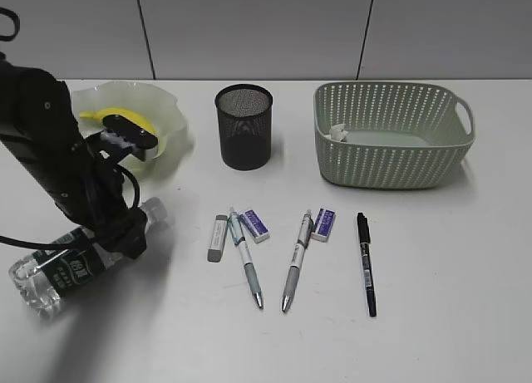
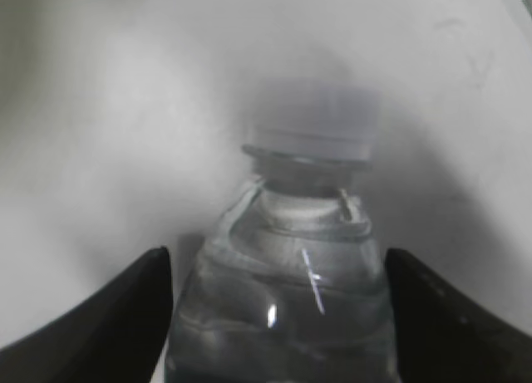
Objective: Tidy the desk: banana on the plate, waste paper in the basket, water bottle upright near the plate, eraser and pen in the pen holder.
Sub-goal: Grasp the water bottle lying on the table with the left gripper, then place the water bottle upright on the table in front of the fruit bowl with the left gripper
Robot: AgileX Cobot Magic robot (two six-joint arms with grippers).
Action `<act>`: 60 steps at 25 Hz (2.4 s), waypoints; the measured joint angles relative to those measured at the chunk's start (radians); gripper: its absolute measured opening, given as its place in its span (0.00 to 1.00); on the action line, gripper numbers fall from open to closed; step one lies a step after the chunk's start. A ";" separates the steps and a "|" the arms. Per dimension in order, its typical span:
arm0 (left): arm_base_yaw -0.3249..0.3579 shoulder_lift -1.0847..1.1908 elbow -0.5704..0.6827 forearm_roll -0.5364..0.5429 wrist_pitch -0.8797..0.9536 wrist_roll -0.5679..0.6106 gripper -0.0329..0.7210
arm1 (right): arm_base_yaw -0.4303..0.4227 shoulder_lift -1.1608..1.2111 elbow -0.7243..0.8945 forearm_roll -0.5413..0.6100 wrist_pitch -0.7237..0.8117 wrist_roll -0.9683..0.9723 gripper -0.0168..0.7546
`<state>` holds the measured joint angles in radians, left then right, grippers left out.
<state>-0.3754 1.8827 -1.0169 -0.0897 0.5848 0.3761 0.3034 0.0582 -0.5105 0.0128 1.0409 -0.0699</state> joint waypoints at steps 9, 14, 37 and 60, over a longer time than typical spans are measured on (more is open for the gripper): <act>0.000 0.018 -0.001 -0.025 -0.008 0.000 0.70 | 0.000 0.000 0.000 -0.001 0.000 0.000 0.71; 0.000 0.004 0.000 -0.063 0.000 0.000 0.70 | 0.000 0.000 0.000 -0.001 0.000 0.001 0.71; 0.000 -0.708 0.546 -0.288 -0.618 -0.008 0.70 | 0.000 0.000 0.000 -0.001 0.000 0.001 0.71; 0.001 -0.399 0.556 -0.391 -0.922 -0.066 0.72 | 0.000 0.000 0.000 -0.001 0.000 0.001 0.71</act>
<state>-0.3744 1.4835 -0.4613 -0.4806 -0.3372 0.3098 0.3034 0.0582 -0.5105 0.0120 1.0409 -0.0691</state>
